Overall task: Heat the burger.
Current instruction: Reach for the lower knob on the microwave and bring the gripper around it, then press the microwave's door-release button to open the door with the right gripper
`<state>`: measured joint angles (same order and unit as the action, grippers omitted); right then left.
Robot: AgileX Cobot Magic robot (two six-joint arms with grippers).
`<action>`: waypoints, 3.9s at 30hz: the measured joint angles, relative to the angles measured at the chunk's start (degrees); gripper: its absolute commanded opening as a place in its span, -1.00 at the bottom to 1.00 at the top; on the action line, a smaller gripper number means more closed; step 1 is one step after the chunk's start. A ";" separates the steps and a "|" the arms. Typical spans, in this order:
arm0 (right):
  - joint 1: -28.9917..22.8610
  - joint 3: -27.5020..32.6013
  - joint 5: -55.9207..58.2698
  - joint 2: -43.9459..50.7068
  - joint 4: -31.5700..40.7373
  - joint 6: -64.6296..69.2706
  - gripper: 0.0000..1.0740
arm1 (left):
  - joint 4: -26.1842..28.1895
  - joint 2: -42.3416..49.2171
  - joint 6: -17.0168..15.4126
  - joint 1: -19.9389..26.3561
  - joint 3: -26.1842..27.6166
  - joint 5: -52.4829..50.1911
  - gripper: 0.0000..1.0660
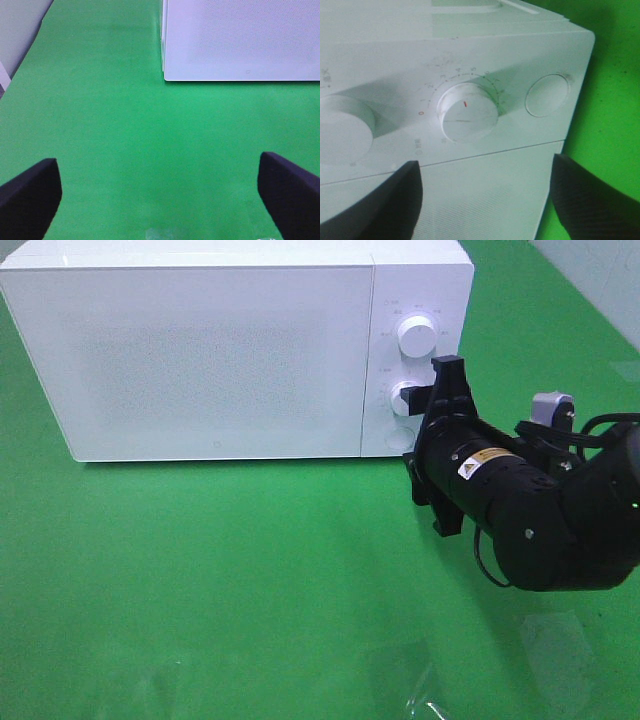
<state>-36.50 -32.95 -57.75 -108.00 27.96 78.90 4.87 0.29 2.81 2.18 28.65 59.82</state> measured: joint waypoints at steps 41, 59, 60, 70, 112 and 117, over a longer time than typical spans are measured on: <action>0.11 4.01 70.13 36.78 -11.97 -81.47 0.29 | 0.00 0.00 0.06 0.00 0.00 0.00 0.89; 0.11 -3.50 94.14 55.98 -28.59 -73.57 0.29 | 0.00 0.00 0.06 0.00 0.00 0.00 0.89; 0.11 -3.50 96.54 59.19 -30.48 -72.02 0.29 | 0.00 0.00 0.06 0.00 0.00 0.00 0.89; 11.17 -3.50 106.97 72.82 -33.00 -69.16 0.29 | 0.00 0.00 0.06 0.00 0.00 0.00 0.89; 28.02 3.72 115.28 108.23 -33.35 -69.39 0.29 | 0.00 0.00 0.06 0.00 0.00 0.00 0.89; 28.02 3.72 115.28 108.23 -33.35 -69.39 0.29 | 0.00 0.00 0.06 0.00 0.00 0.00 0.89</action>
<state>-8.48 -29.22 57.52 0.23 -5.39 9.51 4.87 0.29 2.86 2.18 28.65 59.82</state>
